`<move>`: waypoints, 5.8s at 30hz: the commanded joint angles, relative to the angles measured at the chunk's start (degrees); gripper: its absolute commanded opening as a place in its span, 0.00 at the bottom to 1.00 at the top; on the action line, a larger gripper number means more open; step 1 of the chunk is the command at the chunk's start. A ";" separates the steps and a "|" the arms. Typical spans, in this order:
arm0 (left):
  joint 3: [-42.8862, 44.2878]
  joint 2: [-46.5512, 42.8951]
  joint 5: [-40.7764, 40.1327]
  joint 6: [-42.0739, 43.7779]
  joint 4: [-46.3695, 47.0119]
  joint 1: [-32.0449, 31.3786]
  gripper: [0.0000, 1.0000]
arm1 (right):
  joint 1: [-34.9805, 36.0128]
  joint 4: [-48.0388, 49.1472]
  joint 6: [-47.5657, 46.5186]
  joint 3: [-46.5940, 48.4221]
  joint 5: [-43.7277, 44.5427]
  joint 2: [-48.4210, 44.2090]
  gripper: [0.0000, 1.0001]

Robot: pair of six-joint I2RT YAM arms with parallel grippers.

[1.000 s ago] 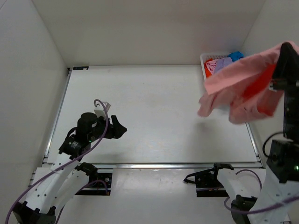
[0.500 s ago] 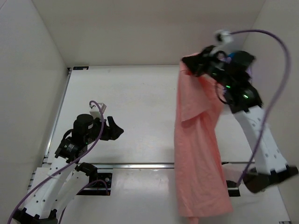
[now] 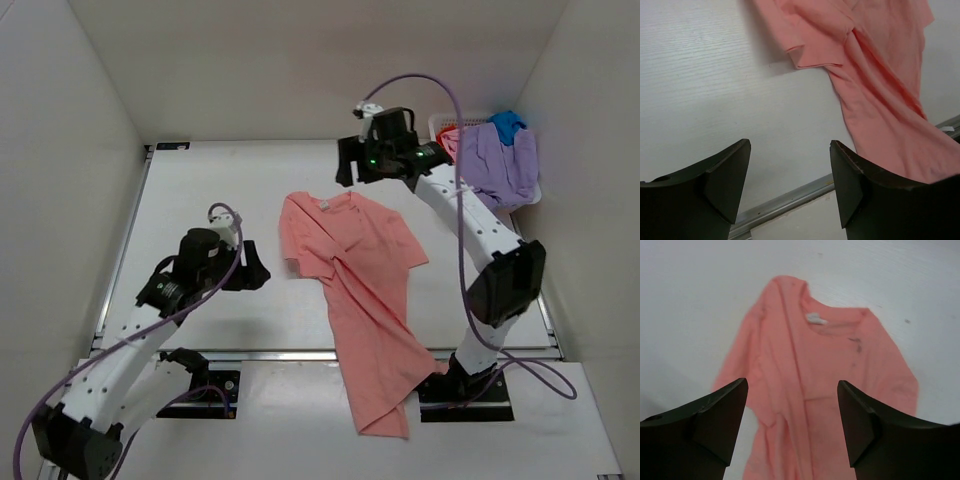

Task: Fold and stack the t-shirts
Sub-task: Move the tshirt to the center of the board, then flatten out the tshirt

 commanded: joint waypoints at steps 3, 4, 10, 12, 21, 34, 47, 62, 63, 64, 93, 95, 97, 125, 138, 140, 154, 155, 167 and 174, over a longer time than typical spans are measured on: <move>4.18 11.94 -3.48 0.28 7.35 -4.35 0.76 | -7.47 2.95 1.19 -13.45 4.41 -13.88 0.69; 5.14 15.09 -4.00 0.02 8.24 -4.70 0.76 | -8.62 3.30 2.07 -18.01 3.54 -14.68 0.68; 9.19 29.33 -8.66 -0.86 14.83 -6.29 0.75 | -13.02 5.41 3.75 -36.58 2.65 -22.77 0.67; 10.77 35.05 -11.82 -0.69 14.93 -6.64 0.76 | -14.33 4.54 3.31 -39.14 3.17 -23.57 0.67; 19.48 53.61 -21.76 -1.91 12.20 -7.79 0.86 | -16.89 4.35 1.46 -41.70 10.62 -15.49 0.71; 19.57 60.29 -18.87 -2.62 12.82 -5.76 0.66 | -21.11 6.82 3.66 -39.24 10.21 -2.57 0.70; 16.32 51.87 -15.08 -0.60 10.28 -4.36 0.00 | -20.58 3.93 1.82 -38.11 4.40 -2.37 0.00; 9.55 23.57 -20.70 2.65 -0.89 8.90 0.00 | -17.76 -12.19 -0.66 44.94 4.33 25.46 0.00; 9.38 22.17 -20.36 2.91 -1.07 9.70 0.00 | -17.94 -7.38 1.01 42.96 1.97 25.39 0.00; 9.03 21.80 -19.57 3.44 -0.98 10.66 0.00 | -18.29 -2.55 1.72 38.59 1.42 23.65 0.00; 1.82 17.93 -18.78 3.00 1.04 11.47 0.00 | -18.65 7.87 10.15 -14.90 10.55 9.47 0.55; 1.55 18.20 -18.86 2.65 0.95 11.11 0.00 | -18.30 7.17 11.83 -14.02 11.61 11.32 0.55; 1.03 18.37 -18.86 2.66 1.22 11.20 0.00 | -17.94 5.86 13.32 -13.05 12.57 12.90 0.55; 26.21 14.86 -20.35 -0.33 -1.33 14.63 0.00 | -14.07 7.59 11.92 -18.31 13.21 -16.95 0.00; 55.57 8.34 -21.24 -1.48 -2.64 11.38 0.00 | -23.20 2.08 11.57 -13.86 -1.17 -46.86 0.00; 58.76 9.58 -21.06 -1.74 -4.14 11.03 0.00 | -28.29 1.28 11.48 -11.74 -7.07 -44.76 0.00; 62.35 33.21 -17.01 7.13 -3.52 15.25 0.00 | -20.67 3.06 6.57 -1.12 -7.29 -13.76 0.00; 65.85 36.10 -16.75 7.83 -3.62 16.11 0.00 | -20.76 1.38 5.87 4.04 -7.20 -11.72 0.00; 77.67 32.89 -21.58 9.87 -4.41 16.04 0.00 | -26.47 0.04 7.81 20.63 -13.01 -9.49 0.00; 50.01 13.82 -19.30 5.38 -1.78 13.67 0.00 | -24.01 6.10 6.21 -10.78 -11.07 -22.32 0.00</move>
